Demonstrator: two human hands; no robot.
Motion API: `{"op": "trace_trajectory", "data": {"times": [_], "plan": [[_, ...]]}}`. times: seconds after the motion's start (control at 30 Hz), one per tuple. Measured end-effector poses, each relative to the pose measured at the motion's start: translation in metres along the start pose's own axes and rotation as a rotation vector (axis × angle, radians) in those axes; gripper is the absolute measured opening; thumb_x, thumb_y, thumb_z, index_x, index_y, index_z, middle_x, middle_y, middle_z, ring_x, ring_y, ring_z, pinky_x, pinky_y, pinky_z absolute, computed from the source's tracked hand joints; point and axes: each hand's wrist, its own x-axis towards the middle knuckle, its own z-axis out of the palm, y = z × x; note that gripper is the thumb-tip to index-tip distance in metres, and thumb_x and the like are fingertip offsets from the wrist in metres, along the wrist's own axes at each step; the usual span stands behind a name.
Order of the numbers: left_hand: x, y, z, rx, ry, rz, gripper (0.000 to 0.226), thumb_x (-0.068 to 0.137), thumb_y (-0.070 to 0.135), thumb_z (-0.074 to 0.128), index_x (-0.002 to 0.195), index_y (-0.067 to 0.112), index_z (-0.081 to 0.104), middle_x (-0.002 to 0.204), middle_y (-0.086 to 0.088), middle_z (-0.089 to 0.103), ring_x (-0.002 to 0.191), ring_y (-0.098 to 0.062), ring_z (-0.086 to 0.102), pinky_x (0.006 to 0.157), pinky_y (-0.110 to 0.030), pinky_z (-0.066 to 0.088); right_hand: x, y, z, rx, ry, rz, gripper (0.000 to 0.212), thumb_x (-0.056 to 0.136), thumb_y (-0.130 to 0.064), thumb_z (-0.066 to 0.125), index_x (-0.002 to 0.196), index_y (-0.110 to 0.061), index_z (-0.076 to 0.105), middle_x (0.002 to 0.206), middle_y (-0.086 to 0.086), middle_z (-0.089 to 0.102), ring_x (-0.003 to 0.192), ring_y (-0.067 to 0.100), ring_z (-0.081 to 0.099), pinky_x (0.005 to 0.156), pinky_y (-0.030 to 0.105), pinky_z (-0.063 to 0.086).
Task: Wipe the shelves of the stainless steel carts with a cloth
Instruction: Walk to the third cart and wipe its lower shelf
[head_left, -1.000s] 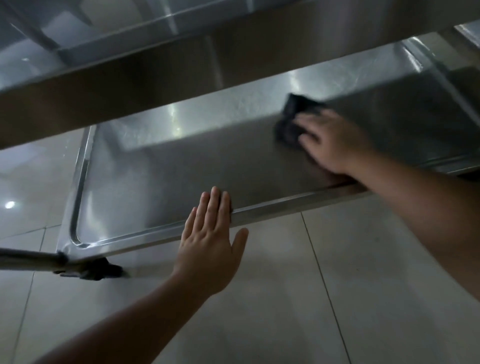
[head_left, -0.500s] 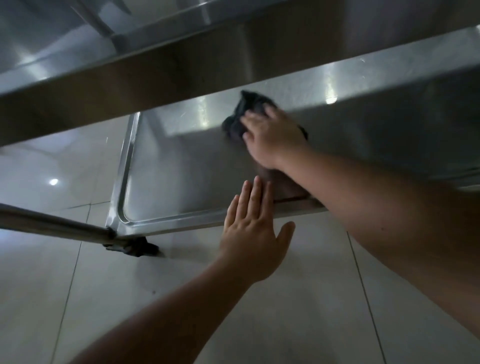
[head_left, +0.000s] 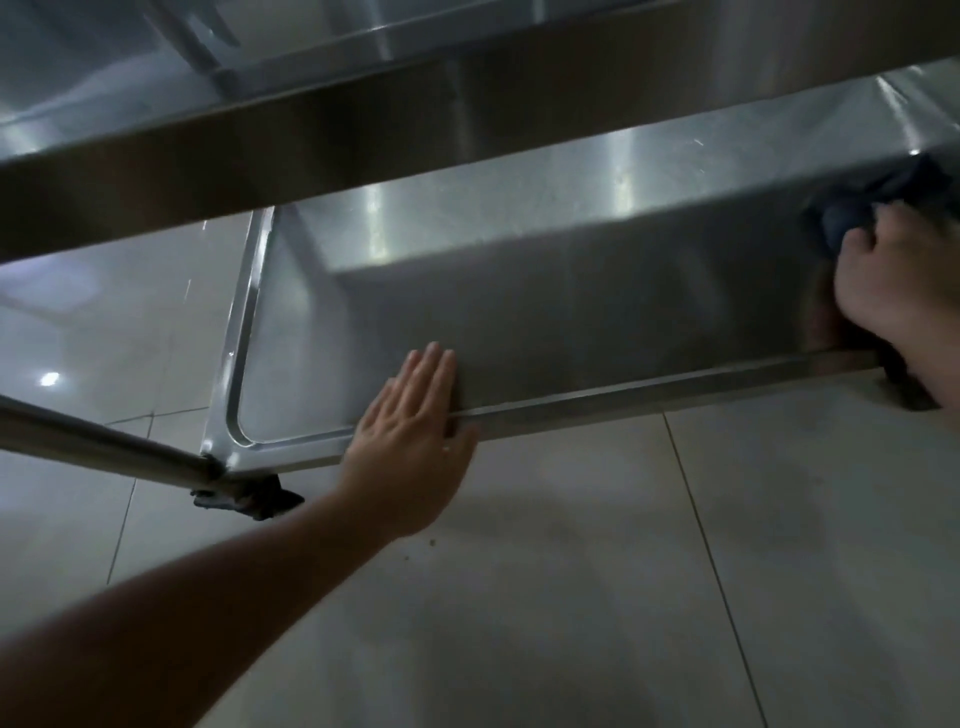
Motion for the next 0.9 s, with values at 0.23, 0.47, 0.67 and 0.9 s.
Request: {"op": "trace_trajectory", "data": {"times": [0.23,0.47,0.67,0.9], "plan": [[-0.015,-0.103,-0.037,0.103,-0.111,-0.169,0.08,0.105,0.07,0.016,0.168,0.03,-0.012,0.175,0.008,-0.019,0.159,-0.009,-0.02,0.128,-0.04,-0.003,-0.107,-0.162,0.055,0.006,-0.01,-0.241,0.051,0.103,-0.04,0.031,0.145,-0.018,0.05,0.162,0.002,0.039,0.152,0.038,0.025,0.121,0.052,0.019],[-0.01,-0.11,-0.02,-0.001,0.02,-0.206,0.077,0.107,0.067,0.015,0.169,0.029,-0.009,0.175,0.009,-0.016,0.158,-0.006,-0.021,0.125,-0.033,-0.009,-0.195,-0.21,0.069,-0.127,-0.492,-1.231,0.067,0.1,-0.059,0.021,0.16,-0.035,0.034,0.168,-0.014,0.028,0.158,0.021,0.012,0.129,0.042,0.009],[-0.011,-0.117,-0.007,0.039,0.045,-0.22,0.077,0.105,0.068,0.004,0.168,0.026,-0.01,0.175,0.008,-0.019,0.158,-0.006,-0.023,0.129,-0.033,-0.009,-0.108,-0.153,0.046,0.03,-0.178,-0.837,0.051,0.098,-0.033,0.047,0.144,-0.013,0.059,0.15,0.016,0.055,0.139,0.042,0.047,0.116,0.046,0.035],[-0.01,-0.116,-0.003,0.054,0.092,-0.233,0.076,0.104,0.066,0.0,0.168,0.025,-0.01,0.175,0.007,-0.019,0.158,-0.005,-0.024,0.127,-0.029,-0.014,-0.067,-0.234,0.077,-0.099,-0.125,-0.306,0.059,0.103,-0.044,0.025,0.157,-0.024,0.035,0.169,-0.005,0.026,0.154,0.034,0.02,0.125,0.048,0.017]]}}
